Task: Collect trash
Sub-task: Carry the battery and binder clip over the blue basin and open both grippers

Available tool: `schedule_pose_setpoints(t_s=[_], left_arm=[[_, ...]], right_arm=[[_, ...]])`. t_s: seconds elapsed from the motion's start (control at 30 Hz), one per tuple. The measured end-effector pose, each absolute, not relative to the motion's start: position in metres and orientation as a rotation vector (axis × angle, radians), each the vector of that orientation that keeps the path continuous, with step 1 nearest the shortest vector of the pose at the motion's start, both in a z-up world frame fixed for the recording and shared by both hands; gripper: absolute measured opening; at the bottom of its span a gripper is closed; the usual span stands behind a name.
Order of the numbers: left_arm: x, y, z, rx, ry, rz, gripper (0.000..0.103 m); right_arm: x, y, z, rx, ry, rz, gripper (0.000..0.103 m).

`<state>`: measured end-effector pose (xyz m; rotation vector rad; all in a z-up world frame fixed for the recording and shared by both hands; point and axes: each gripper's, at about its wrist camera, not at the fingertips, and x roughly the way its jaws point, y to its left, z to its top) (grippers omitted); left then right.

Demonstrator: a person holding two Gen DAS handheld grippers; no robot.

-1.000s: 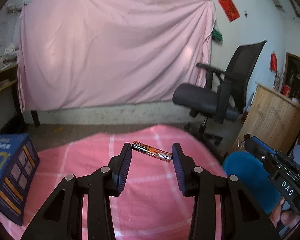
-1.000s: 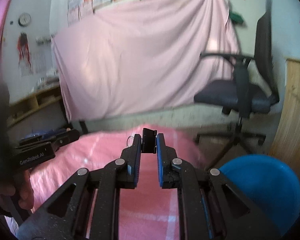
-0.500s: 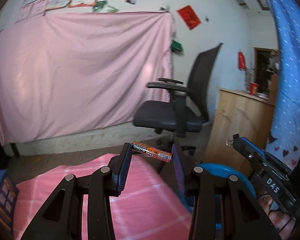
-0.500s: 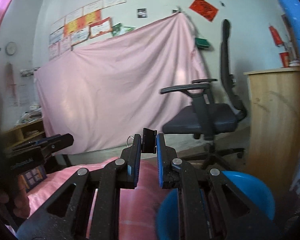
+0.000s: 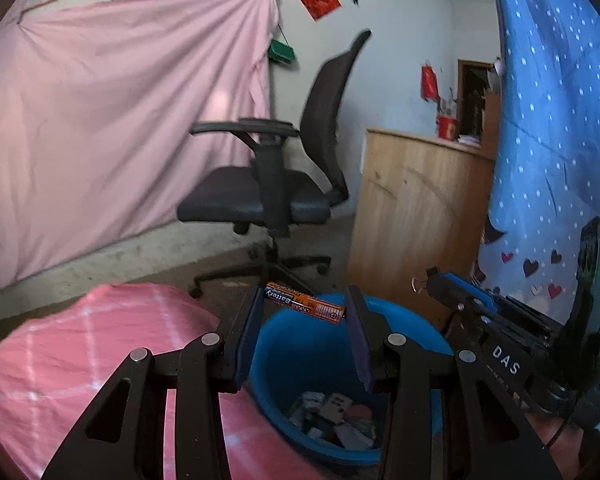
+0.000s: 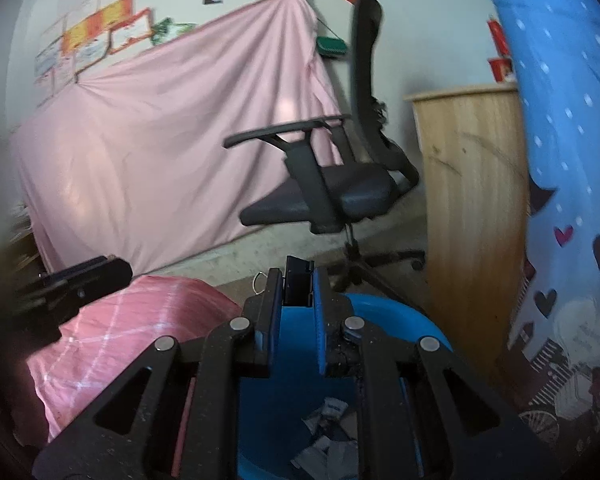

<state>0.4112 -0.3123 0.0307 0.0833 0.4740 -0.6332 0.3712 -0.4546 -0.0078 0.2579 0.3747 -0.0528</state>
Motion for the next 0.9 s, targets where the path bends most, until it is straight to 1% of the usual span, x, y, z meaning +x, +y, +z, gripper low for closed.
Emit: schedule_pose_setpoints(t_s=[0.13, 0.4, 0.9], left_arm=[[0.417, -0.329, 0.017, 0.083, 0.539, -0.664, 0.036], [0.428, -0.335, -0.002, 0.067, 0.615, -0.643, 0.036], [0.431, -0.327, -0.009, 0.049, 0.636, -0.608, 0.038]], right_arm=[[0.371, -0.467, -0.015, 0.288, 0.416, -0.068, 0.041], [0.375, -0.470, -0.021, 0.306, 0.455, -0.083, 0.042], [0.377, -0.470, -0.021, 0.299, 0.457, -0.078, 0.042]])
